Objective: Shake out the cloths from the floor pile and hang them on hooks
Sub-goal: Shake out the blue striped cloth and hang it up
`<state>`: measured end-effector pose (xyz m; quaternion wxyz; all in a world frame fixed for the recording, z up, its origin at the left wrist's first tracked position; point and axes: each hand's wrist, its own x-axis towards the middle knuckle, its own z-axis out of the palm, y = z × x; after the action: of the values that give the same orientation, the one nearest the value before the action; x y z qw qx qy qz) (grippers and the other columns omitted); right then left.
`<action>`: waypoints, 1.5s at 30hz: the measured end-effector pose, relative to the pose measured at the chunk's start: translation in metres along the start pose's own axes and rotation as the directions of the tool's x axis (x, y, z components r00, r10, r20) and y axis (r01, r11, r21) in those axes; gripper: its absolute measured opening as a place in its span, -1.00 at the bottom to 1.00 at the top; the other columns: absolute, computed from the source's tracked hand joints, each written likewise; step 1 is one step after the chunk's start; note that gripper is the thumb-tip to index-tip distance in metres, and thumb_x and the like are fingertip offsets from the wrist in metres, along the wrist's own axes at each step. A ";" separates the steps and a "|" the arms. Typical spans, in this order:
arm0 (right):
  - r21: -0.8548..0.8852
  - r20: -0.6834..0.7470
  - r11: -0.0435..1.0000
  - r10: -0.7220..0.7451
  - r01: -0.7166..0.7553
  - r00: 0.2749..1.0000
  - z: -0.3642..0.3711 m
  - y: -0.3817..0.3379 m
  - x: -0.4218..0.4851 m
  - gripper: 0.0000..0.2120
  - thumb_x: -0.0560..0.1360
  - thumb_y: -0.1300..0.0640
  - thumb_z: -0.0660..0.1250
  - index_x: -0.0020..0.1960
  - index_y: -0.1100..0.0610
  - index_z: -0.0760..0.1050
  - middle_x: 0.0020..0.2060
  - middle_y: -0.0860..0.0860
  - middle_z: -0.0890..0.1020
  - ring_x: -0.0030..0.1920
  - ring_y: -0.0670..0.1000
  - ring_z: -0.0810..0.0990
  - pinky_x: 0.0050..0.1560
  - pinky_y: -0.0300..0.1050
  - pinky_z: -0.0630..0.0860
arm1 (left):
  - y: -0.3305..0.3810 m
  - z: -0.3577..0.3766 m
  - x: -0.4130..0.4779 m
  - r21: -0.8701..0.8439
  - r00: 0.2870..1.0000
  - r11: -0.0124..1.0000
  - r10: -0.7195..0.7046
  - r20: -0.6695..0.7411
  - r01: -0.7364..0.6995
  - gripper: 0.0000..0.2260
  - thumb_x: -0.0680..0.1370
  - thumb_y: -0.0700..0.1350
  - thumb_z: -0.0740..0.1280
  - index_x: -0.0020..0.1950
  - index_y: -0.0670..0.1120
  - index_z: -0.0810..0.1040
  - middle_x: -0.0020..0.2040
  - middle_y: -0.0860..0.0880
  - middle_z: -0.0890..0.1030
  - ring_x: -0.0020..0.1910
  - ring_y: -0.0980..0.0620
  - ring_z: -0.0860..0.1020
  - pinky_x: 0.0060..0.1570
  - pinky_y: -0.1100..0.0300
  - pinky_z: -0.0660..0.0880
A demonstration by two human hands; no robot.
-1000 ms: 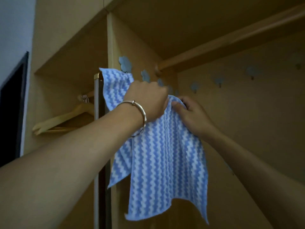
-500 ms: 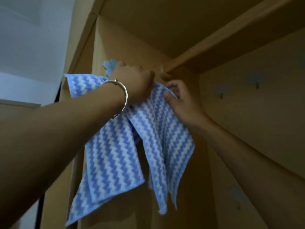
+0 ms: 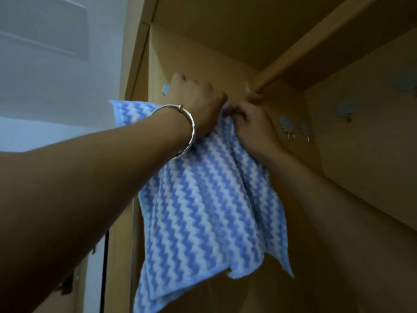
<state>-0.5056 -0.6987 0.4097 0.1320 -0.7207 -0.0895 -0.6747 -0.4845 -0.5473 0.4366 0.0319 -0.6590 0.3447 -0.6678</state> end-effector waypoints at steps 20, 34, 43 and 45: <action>0.318 0.226 0.897 0.242 -0.307 0.944 -0.013 -0.001 -0.072 -0.78 0.61 0.09 0.23 0.24 -0.04 0.47 0.02 -0.13 0.59 0.00 -0.17 0.58 -0.05 -0.30 0.48 | 0.044 0.004 -0.047 0.063 0.995 0.995 0.078 0.067 -0.082 -0.88 0.57 -0.07 0.08 -0.03 -0.04 0.38 0.05 -0.11 0.53 0.00 -0.12 0.44 0.08 0.01 0.22; 0.404 0.138 0.822 0.380 -0.402 0.915 -0.015 -0.004 -0.159 -0.75 0.59 0.20 0.19 0.03 -0.14 0.50 -0.16 -0.28 0.61 -0.09 -0.34 0.56 0.01 -0.38 0.44 | 0.122 0.005 -0.136 -0.177 0.962 0.978 -0.061 0.265 0.111 -0.33 0.52 0.05 0.11 0.48 -0.34 0.03 0.46 -0.32 0.15 0.45 -0.24 0.16 0.39 -0.23 0.02; 0.416 -0.041 0.834 0.415 -0.362 0.909 0.016 -0.011 -0.273 -0.72 0.59 0.10 0.11 0.19 -0.24 0.34 0.18 -0.33 0.45 0.22 -0.39 0.42 0.25 -0.42 0.30 | 0.168 0.052 -0.239 -0.320 0.994 0.947 0.019 0.111 0.018 -0.41 0.47 -0.03 0.12 0.46 -0.26 0.26 0.45 -0.28 0.27 0.47 -0.21 0.22 0.38 -0.14 0.16; 0.317 -0.028 0.860 0.429 -0.399 0.903 0.025 -0.012 -0.313 -0.71 0.54 0.02 0.10 0.23 -0.23 0.30 0.17 -0.30 0.41 0.18 -0.43 0.38 0.23 -0.47 0.27 | 0.175 0.054 -0.266 -0.346 0.990 0.938 0.025 0.141 0.026 -0.48 0.53 -0.05 0.09 0.45 -0.28 0.27 0.45 -0.27 0.27 0.46 -0.20 0.22 0.41 -0.12 0.08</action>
<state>-0.5083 -0.6638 0.0970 0.3874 -0.6600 -0.0285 -0.6431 -0.4730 -0.5711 0.1147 -0.0603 -0.7005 0.4537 -0.5476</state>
